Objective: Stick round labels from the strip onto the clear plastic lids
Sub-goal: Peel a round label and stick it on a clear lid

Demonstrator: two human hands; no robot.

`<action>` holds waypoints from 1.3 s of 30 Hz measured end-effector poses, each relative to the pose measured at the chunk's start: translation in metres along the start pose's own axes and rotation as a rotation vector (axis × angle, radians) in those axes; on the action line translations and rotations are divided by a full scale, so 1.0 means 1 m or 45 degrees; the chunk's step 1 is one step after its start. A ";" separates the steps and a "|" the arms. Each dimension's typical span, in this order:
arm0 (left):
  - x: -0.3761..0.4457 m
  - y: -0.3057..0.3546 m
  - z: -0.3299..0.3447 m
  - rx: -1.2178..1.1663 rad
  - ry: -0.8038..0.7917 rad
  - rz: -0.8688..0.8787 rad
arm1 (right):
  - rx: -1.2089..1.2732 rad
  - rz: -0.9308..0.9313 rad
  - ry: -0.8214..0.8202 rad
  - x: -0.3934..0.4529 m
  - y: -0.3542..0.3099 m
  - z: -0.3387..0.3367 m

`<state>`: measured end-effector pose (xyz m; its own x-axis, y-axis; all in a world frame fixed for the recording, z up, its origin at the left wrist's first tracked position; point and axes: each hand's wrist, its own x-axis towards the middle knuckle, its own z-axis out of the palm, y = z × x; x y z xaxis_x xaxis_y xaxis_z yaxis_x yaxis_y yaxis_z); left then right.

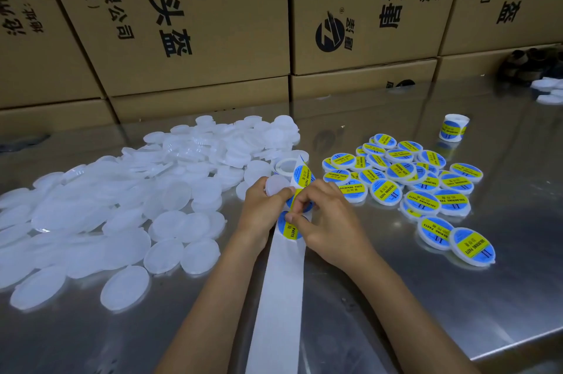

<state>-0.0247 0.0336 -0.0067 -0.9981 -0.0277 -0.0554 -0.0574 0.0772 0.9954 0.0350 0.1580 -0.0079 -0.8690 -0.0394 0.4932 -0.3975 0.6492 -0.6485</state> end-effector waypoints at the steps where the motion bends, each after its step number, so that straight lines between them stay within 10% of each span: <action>1: 0.000 0.000 -0.001 0.006 -0.002 0.006 | 0.194 0.071 -0.031 0.001 -0.002 -0.001; 14: 0.001 0.013 -0.007 0.054 -0.016 -0.005 | 1.504 0.597 -0.077 0.009 -0.004 -0.022; 18: 0.007 0.020 -0.012 -0.282 0.097 -0.201 | 1.475 0.647 0.036 0.011 -0.001 -0.022; 25: -0.012 0.033 -0.018 -1.040 -0.307 -0.245 | 1.421 0.571 0.180 0.014 0.000 -0.019; 39: -0.029 0.033 0.008 -0.810 -0.576 -0.203 | 0.934 0.227 0.446 0.014 0.002 -0.010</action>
<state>0.0024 0.0449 0.0273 -0.8993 0.4274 -0.0920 -0.3124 -0.4810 0.8191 0.0248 0.1669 0.0035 -0.8432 0.3348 0.4206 -0.4590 -0.0411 -0.8875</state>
